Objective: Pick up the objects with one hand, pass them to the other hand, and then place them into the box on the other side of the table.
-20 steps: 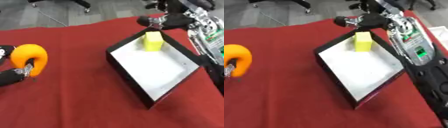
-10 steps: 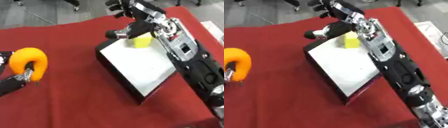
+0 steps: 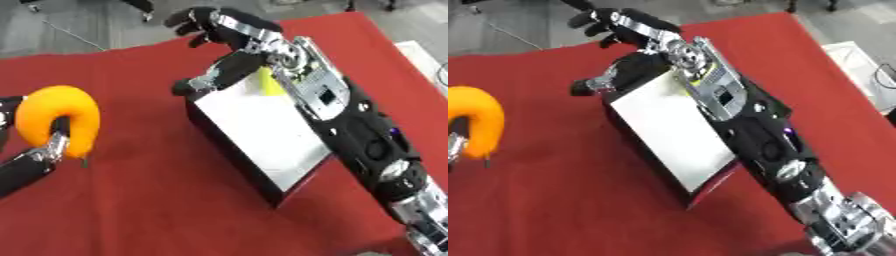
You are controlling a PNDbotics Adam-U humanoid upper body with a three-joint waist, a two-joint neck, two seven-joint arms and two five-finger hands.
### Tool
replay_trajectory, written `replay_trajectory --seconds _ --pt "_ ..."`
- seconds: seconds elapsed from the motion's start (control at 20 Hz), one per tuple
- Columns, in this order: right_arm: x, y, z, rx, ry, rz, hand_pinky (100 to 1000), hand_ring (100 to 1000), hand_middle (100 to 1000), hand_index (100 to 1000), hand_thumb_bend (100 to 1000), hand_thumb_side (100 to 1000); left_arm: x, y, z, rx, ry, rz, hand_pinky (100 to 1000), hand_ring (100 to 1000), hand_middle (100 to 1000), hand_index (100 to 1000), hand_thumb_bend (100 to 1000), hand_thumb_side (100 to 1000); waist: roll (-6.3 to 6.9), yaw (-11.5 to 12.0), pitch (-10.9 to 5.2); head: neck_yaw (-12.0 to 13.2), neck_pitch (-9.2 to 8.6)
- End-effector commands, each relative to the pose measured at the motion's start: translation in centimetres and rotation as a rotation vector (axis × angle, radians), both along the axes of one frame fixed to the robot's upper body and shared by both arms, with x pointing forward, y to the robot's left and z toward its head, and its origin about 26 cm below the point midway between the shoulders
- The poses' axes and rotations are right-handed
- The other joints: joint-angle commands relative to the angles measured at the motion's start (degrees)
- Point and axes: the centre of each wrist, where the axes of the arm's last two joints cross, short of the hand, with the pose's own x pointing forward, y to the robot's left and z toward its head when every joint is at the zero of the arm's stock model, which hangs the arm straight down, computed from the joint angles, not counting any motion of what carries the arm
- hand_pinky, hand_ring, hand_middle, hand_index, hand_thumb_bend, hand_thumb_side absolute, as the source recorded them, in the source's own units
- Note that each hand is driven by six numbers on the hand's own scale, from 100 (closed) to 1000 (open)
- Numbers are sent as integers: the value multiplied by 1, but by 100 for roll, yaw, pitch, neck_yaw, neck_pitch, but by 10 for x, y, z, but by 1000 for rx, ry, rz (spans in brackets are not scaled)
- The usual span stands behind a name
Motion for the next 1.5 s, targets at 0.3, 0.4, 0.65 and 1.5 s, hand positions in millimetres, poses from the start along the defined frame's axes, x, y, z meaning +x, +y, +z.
replay_trajectory --seconds 0.3,0.4,0.65,1.5 --pt "-4 21 13 -34 8 88 848 919 903 866 648 278 5 -18 8 3 -124 -56 722 552 486 542 100 534 -102 72 -90 -92 -53" --pt "-5 27 15 -32 18 103 848 916 901 864 643 277 5 -24 8 9 -139 -74 721 553 487 542 100 535 -104 110 -86 -127 -69" --pt "-6 36 17 -17 56 132 846 909 894 857 630 268 6 -40 9 18 -176 -120 720 556 490 549 100 550 -105 190 -79 -219 -81" --pt "-3 48 8 -23 254 175 829 872 805 786 526 119 10 -68 9 -12 -286 -167 722 570 502 555 100 593 -79 275 -33 -452 -123"
